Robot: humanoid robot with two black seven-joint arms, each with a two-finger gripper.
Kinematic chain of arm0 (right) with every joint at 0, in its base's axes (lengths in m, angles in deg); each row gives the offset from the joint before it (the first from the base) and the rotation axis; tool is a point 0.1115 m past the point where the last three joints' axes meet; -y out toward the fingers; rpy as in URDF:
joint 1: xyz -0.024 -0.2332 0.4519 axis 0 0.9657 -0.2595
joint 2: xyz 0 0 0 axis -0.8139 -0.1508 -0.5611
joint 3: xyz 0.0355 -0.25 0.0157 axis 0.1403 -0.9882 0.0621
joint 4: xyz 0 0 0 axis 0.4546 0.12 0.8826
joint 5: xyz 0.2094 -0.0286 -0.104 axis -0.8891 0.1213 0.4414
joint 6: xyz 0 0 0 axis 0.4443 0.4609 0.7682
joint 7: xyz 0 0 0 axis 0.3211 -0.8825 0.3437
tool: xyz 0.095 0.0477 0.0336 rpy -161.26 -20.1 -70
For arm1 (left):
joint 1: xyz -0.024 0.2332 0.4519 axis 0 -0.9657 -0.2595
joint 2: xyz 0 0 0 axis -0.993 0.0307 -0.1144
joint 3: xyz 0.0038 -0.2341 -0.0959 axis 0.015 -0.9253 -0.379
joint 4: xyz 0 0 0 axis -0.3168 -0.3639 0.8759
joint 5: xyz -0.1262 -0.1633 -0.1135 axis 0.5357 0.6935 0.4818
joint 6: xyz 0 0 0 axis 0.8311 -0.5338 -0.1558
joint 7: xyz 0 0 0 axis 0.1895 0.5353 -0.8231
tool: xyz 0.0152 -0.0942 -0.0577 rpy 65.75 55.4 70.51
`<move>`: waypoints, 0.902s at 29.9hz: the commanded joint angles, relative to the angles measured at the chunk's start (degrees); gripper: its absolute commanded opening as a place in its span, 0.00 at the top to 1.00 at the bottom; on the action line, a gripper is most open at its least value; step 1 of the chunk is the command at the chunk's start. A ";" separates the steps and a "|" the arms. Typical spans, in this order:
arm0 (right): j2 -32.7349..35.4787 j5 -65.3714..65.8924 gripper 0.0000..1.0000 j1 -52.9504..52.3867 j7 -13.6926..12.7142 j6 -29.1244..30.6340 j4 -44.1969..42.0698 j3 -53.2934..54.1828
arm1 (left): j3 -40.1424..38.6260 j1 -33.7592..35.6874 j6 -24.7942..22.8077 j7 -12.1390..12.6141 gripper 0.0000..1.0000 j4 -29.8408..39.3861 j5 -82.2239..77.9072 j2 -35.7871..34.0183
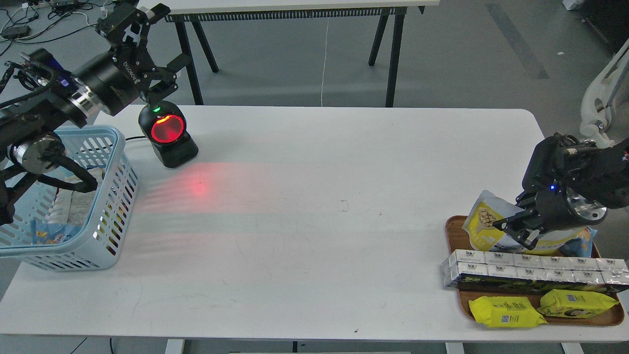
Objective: Scan snack and place in basket
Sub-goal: 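Lower the right gripper and grasp the yellow-and-white snack pouch on the tray, then lift the pouch and carry it to the table center, lowering it down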
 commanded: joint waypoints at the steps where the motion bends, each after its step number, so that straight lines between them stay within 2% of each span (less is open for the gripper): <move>1: 0.31 0.00 1.00 -0.09 0.00 -0.01 0.10 0.92 | -0.01 0.09 0.00 0.00 0.00 0.00 0.00 0.07; 10: 0.23 0.00 1.00 -1.05 0.00 -0.01 0.28 8.55 | -0.01 0.09 0.00 0.00 0.00 -0.17 0.00 0.51; 14: -1.96 -0.55 1.00 -1.67 0.00 -0.01 3.78 15.15 | -0.01 0.18 0.00 0.00 0.00 -0.17 0.00 0.42; 21: -14.61 -2.22 1.00 -7.81 0.00 -0.01 4.41 16.48 | -0.01 0.35 0.00 0.00 0.00 -0.61 0.09 0.07; 27: -30.86 -1.70 1.00 -10.02 0.00 -0.01 -1.29 15.78 | 0.07 0.53 0.00 0.00 0.00 -1.58 0.09 0.42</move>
